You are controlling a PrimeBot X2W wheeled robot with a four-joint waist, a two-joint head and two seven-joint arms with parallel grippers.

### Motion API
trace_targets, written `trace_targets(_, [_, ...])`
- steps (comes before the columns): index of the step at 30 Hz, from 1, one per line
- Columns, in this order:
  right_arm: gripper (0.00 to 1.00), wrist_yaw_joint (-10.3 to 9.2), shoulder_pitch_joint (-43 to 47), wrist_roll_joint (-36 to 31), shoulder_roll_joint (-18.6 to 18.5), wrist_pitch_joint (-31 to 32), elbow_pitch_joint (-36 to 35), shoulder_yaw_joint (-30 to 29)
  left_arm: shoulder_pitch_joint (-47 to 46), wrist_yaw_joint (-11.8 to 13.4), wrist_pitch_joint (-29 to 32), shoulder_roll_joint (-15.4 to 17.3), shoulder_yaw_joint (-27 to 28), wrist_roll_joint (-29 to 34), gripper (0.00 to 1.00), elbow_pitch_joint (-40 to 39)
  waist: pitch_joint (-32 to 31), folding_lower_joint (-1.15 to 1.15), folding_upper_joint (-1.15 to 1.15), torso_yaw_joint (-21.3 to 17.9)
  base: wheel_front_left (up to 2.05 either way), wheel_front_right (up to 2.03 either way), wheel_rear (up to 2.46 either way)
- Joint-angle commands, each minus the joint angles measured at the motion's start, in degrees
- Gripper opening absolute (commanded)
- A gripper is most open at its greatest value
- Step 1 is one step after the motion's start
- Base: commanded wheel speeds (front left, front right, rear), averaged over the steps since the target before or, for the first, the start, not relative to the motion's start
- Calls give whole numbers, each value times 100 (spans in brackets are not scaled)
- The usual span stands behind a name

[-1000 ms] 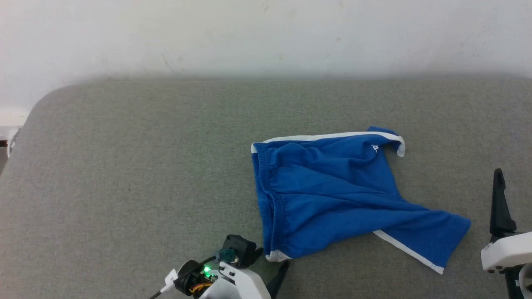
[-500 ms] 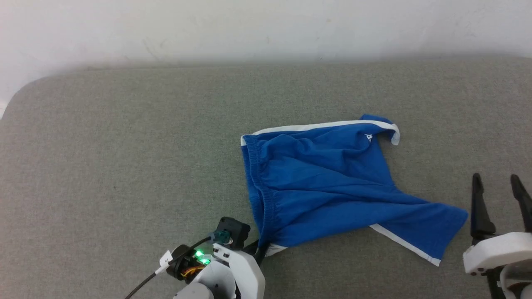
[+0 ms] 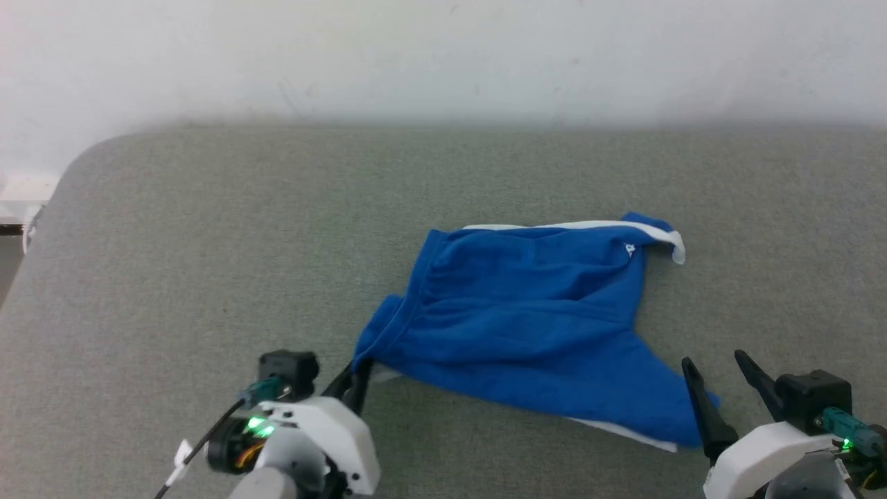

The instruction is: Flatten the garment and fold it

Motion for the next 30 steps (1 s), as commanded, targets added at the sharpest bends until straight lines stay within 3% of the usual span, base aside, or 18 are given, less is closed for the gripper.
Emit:
trace_targets(1, [100, -5, 62, 72, -38, 30, -20, 8, 125, 82, -25, 81, 95, -64, 0, -21, -55, 0, 0, 93, 0, 0, 0])
trace_targets(7, [100, -5, 73, 182, -104, 164, 12, -15, 356, 268, 111, 219, 227, -138, 0, 77, -25, 0, 0, 295, 0, 0, 0])
trace_targets(8, [100, -5, 40, 179, -131, 189, 19, -9, 369, 272, 108, 217, 223, -143, 5, 90, -8, 0, 0, 332, 0, 0, 0])
trace_targets(9, [100, -5, -12, 189, -159, 222, 20, 9, 367, 273, 79, 218, 209, -127, 75, 93, 8, 0, 0, 370, 0, 0, 0])
trace_targets(10, [100, -5, -85, 212, -195, 267, 15, 38, 359, 279, 6, 198, 215, -124, 100, 82, 22, 0, 0, 409, 0, 0, 0])
trace_targets(14, [100, -5, -398, 236, -407, 463, 1, 152, 303, 165, -289, 138, 165, -102, 100, 24, 70, 0, 0, 539, 0, 0, 0])
trace_targets(23, [100, -5, -1577, 510, -1109, 1773, 539, 687, 22, -91, -1847, 77, 29, 413, 100, -120, 308, 0, 0, 1107, 0, 0, 0])
trace_targets(30, [100, -5, -2451, 457, -1382, 2386, 1343, 869, 56, -110, -2026, -115, 139, 907, 100, -424, 584, 0, 0, 1566, 0, 0, 0])
